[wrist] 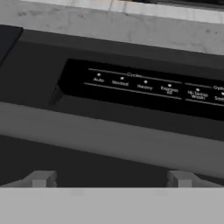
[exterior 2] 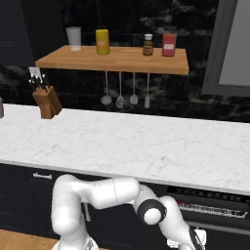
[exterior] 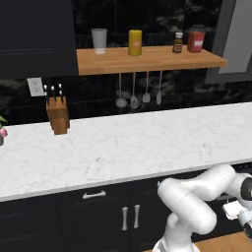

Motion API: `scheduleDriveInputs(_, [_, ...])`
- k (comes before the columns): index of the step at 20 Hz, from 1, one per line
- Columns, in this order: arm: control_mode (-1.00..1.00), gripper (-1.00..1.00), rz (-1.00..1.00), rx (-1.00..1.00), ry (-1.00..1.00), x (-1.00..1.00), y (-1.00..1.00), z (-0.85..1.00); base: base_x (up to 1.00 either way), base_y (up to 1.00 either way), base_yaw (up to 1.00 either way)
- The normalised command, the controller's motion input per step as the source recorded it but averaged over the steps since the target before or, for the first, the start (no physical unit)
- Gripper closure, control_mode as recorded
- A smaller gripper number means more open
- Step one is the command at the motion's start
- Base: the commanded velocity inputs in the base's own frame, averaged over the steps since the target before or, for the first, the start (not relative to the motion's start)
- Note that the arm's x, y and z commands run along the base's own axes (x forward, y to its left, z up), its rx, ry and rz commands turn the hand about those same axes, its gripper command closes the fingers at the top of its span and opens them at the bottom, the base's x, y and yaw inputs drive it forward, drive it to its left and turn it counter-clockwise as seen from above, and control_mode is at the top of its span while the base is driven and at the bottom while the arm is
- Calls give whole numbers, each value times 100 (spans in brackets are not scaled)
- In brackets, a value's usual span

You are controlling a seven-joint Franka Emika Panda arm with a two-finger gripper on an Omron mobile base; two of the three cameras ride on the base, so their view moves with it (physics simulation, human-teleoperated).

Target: Pick up the cup and bowl from the counter, place them in the dishwasher, and close the dishwasher door.

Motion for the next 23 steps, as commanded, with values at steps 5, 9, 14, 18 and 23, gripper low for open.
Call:
scheduleDriveInputs(5, [-100,-100,-5,-5,26,86,0,4,0,0,0])
scheduleDriveInputs(9, [-100,-100,-4,0,21,63,0,0,0,0,0])
scheduleDriveInputs(14, [-100,-100,-1,0,14,42,0,0,0,0,0])
scheduleDriveInputs(18, [-100,-100,0,0,15,46,0,0,0,0,0])
scheduleDriveInputs(23, [-100,-100,0,0,8,21,0,0,0,0,0])
